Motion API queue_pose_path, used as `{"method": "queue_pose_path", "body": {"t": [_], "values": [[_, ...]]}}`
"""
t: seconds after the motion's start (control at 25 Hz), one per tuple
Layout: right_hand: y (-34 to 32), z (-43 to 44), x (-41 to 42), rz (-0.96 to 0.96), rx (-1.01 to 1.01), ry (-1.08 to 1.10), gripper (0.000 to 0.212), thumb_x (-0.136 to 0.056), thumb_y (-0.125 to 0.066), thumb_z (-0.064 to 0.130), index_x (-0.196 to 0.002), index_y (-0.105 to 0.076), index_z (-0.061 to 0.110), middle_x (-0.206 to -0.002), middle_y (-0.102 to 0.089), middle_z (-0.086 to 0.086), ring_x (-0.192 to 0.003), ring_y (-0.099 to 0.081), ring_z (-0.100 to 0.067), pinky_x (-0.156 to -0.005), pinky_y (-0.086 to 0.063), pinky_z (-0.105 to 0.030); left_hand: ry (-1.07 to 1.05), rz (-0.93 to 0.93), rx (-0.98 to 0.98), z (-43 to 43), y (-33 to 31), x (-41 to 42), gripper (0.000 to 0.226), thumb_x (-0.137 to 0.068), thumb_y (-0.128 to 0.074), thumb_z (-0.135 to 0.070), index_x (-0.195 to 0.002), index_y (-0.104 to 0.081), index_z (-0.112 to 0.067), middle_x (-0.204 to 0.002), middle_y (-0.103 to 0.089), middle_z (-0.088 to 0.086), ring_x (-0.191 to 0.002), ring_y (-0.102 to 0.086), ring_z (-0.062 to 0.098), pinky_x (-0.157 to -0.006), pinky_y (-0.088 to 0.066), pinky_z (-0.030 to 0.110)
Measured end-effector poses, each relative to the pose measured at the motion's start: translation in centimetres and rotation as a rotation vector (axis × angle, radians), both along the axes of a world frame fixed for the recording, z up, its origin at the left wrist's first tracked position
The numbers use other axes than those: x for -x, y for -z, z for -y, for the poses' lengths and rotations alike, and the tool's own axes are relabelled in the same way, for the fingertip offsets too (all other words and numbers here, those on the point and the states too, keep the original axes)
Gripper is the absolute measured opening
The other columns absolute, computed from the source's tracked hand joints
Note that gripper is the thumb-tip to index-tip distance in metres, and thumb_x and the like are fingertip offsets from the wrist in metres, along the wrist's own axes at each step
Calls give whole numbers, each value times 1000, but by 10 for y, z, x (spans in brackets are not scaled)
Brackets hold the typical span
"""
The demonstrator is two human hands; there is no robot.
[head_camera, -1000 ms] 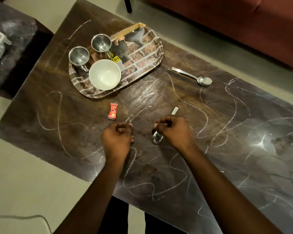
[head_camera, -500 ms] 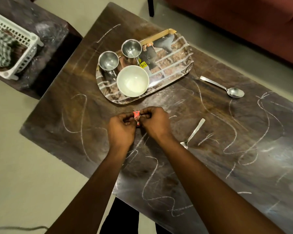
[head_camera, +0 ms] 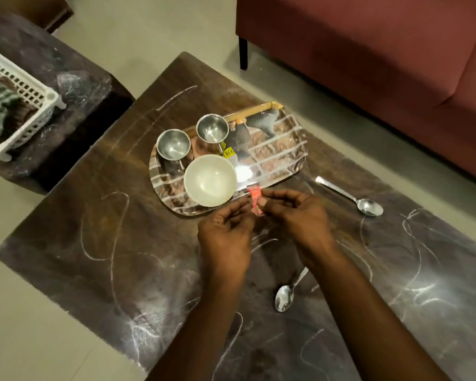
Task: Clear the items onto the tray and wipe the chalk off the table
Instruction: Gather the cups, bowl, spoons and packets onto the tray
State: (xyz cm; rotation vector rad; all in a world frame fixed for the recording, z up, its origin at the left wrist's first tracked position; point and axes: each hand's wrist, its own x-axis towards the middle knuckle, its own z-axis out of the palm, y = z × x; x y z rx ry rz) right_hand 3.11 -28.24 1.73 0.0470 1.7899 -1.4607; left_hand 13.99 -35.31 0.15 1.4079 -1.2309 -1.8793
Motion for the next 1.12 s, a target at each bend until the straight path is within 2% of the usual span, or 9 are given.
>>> {"method": "queue_pose_path", "body": {"t": [0.2,0.36,0.44,0.52,0.64,0.72,0.88,1.08,1.12], "values": [[1,52,75,-167,-84,-97,17,-89,-81,0,-106,-79,1,-101,-80,-24,-82,-72,-23,-83,-63,-35,-36,-5,-62,-4,-4,48,25,-90,-78,3,-114,-80,-5,-94,-83,4,-82,-78,6,-80,-59,18],[20,98,109,-211,-141,-108,18,-89,-79,-5,-107,-78,-5,-96,-80,-23,-76,-78,-28,-77,-67,-36,-27,47,-73,1,-1,71,23,-96,-73,-4,-117,-80,-12,-104,-83,0,-95,-78,8,-91,-60,23],[31,109,118,-231,-187,-133,16,-89,-80,-3,-104,-79,-1,-93,-81,-21,-79,-79,-35,-78,-67,-44,-17,91,-38,7,-3,83,26,-102,-65,-6,-125,-77,-11,-110,-77,-7,-96,-73,-1,-87,-55,9],[38,117,123,-234,-215,-150,17,-89,-80,-2,-105,-79,-2,-94,-80,-22,-74,-78,-31,-73,-67,-42,-7,122,-35,12,-2,94,32,-106,-57,-7,-134,-72,-10,-115,-70,-10,-93,-61,-15,-78,-45,-5],[40,125,129,-276,-227,-179,14,-88,-81,-2,-102,-80,-1,-91,-81,-19,-70,-78,-22,-74,-68,-38,-11,141,-63,15,4,106,36,-108,-53,-11,-141,-67,-12,-130,-69,-5,-94,-53,-21,-77,-39,-11],[43,128,131,-356,-264,-223,9,-87,-83,1,-96,-82,3,-84,-81,-13,-69,-79,-20,-75,-68,-39,-19,154,-73,15,5,111,36,-108,-53,-12,-142,-66,-11,-135,-70,-1,-95,-55,-19,-79,-39,-10],[49,129,132,-457,-318,-262,4,-84,-88,13,-84,-85,15,-74,-81,0,-67,-80,-15,-78,-68,-42,-17,144,-120,12,0,113,38,-108,-53,-12,-144,-65,-14,-121,-67,-11,-95,-57,-19,-82,-43,-5],[42,121,133,-528,-350,-226,12,-84,-88,19,-75,-82,24,-74,-80,5,-67,-76,-9,-72,-66,-36,14,122,-98,8,-14,109,35,-105,-56,-11,-137,-69,-15,-121,-72,-10,-103,-65,-10,-101,-53,12],[36,116,133,-524,-350,-222,8,-84,-88,22,-77,-83,22,-74,-79,4,-65,-74,-8,-69,-64,-34,6,105,-92,6,-16,106,34,-103,-57,-11,-134,-71,-14,-123,-75,-6,-107,-68,-3,-106,-55,22]]}}
